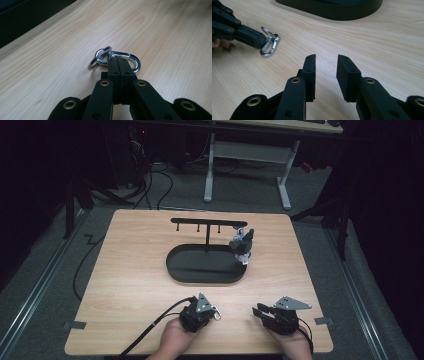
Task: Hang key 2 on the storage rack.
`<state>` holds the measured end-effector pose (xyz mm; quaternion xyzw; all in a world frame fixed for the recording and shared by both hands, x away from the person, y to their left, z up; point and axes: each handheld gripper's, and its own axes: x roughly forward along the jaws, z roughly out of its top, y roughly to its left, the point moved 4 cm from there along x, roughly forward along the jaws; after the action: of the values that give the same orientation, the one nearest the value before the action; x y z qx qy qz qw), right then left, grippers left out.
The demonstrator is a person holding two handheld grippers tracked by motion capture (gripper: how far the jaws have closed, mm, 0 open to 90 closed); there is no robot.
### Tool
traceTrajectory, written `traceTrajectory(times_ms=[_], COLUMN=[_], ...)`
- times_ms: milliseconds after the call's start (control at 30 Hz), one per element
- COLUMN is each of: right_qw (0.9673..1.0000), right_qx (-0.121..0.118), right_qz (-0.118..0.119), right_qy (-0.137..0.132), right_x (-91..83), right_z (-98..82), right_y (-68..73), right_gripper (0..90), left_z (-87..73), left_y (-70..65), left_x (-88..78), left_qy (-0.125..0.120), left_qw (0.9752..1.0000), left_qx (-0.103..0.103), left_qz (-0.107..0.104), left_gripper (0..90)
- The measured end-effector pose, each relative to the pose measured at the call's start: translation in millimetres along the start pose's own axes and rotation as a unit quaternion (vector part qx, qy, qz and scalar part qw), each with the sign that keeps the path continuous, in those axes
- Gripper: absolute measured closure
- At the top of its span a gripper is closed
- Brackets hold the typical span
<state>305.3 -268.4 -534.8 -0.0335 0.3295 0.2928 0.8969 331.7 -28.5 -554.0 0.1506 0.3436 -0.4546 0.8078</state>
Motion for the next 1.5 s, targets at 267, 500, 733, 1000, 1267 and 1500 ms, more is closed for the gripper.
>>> traceTrajectory(times_ms=[267,500,733,1000,1267,1500], right_qw=[1.0,1.0,0.9999,0.9999,0.9997,0.9996], right_qx=[0.008,0.007,0.009,0.014,0.012,0.001], right_qz=[0.002,0.003,0.005,0.005,0.013,0.024], right_qy=[0.002,0.001,0.003,0.005,0.014,0.018], right_x=[0.2,-0.7,0.8,-0.4,1.6,3.4], right_z=[-1.5,-2.7,-2.4,-3.4,-5.8,-6.3], right_y=[-1.8,-4.0,-4.0,-3.8,-4.5,-0.9], right_gripper=[70.2,70.2,69.4,68.9,68.9,70.4], left_z=[28.2,25.7,11.9,27.3,44.7,36.9], left_y=[-28.0,-30.2,0.6,3.7,-26.8,-6.6], left_x=[32.0,24.0,-5.8,28.4,49.5,31.8], left_qy=[-0.003,-0.011,-0.041,-0.007,-0.009,-0.029], left_qw=[0.9992,0.9989,0.9981,0.9994,0.9998,0.9995], left_qx=[0.026,0.038,0.009,-0.005,0.016,0.006], left_qz=[-0.029,-0.023,0.044,0.034,-0.012,0.006], left_gripper=[90.0,89.4,86.5,90.0,90.0,84.8])
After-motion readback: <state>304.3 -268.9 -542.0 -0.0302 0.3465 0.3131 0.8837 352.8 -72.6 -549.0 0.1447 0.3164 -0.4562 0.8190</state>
